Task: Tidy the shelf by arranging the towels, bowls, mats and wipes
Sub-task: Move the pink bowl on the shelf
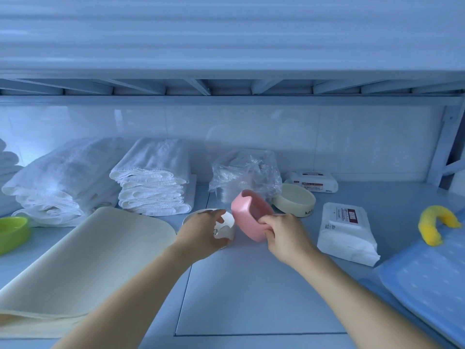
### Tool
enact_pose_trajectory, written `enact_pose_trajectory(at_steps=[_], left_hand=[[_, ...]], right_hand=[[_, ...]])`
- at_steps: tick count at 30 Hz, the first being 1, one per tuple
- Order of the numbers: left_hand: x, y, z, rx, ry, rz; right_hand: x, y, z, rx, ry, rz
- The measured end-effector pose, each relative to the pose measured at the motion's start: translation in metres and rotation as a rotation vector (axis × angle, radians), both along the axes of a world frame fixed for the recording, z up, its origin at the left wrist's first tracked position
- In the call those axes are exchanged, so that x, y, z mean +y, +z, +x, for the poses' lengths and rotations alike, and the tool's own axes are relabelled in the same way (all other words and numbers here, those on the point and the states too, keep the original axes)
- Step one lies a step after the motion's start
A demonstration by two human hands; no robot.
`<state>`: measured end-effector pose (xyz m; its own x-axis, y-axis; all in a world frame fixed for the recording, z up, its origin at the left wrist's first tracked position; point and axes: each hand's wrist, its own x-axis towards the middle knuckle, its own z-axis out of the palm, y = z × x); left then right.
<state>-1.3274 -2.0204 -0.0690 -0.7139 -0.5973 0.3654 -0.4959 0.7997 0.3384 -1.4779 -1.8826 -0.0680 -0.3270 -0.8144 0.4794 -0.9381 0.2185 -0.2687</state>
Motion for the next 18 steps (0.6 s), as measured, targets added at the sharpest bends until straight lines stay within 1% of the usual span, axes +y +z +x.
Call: enact_pose_trajectory(at_steps=[4, 7, 11, 18], left_hand=[[-0.004, -0.004, 0.007, -0.041, 0.053, -0.063], [-0.004, -0.008, 0.007, -0.019, 0.092, -0.061], [-0.006, -0.014, 0.003, 0.019, 0.115, -0.058], [-0.007, -0.016, 0.004, 0.032, 0.105, -0.054]], right_hand=[[-0.001, 0.002, -0.004, 0.070, -0.008, 0.063], [-0.002, 0.003, -0.003, 0.110, 0.013, 0.088], [-0.003, 0.004, -0.002, 0.104, 0.027, 0.112], [-0.005, 0.005, -0.006, 0.097, 0.032, 0.121]])
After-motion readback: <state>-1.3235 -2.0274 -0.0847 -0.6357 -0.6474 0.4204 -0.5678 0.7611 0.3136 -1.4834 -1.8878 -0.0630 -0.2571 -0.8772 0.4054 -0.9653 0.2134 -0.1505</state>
